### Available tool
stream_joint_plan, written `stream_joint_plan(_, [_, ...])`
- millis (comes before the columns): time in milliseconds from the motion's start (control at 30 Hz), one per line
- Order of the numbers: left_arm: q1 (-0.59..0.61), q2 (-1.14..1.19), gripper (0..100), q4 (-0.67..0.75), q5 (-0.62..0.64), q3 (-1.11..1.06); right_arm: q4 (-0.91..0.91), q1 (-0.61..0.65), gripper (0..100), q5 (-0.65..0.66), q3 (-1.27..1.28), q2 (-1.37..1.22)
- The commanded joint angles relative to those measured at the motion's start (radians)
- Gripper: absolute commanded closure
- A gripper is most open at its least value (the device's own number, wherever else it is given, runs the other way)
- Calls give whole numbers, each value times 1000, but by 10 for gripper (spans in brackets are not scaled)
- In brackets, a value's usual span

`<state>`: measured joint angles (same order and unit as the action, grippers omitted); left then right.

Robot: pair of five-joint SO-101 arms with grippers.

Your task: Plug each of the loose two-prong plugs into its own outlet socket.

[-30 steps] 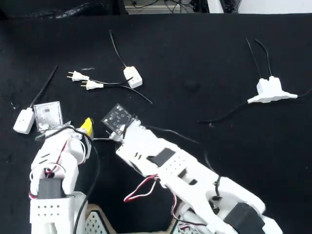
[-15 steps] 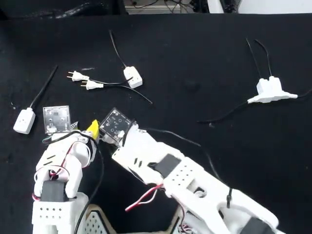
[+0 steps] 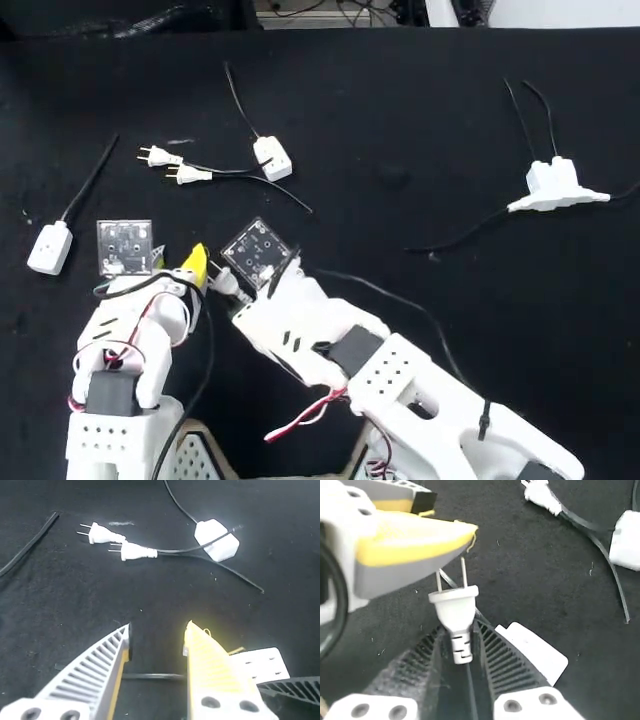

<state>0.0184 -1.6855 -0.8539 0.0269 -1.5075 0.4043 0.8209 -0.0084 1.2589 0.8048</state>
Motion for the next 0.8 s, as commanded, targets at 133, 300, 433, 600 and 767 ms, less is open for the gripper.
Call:
stream_joint_plan(133, [-35, 3, 813, -9, -25, -5, -8, 9, 988, -23, -13, 107])
stream_joint_plan(300, [-35, 3, 813, -9, -25, -5, 2, 8, 988, -23, 10, 182])
stream_joint_plan(433, [-38, 3, 813, -9, -25, -5, 0, 8, 988, -18, 42, 240])
stream_joint_plan(600, [-38, 3, 813, -9, -25, -5, 0, 8, 988, -23, 51, 262])
stream_joint_plan(767, [-39, 3, 813, -9, -26, -5, -6, 9, 988, -23, 51, 262])
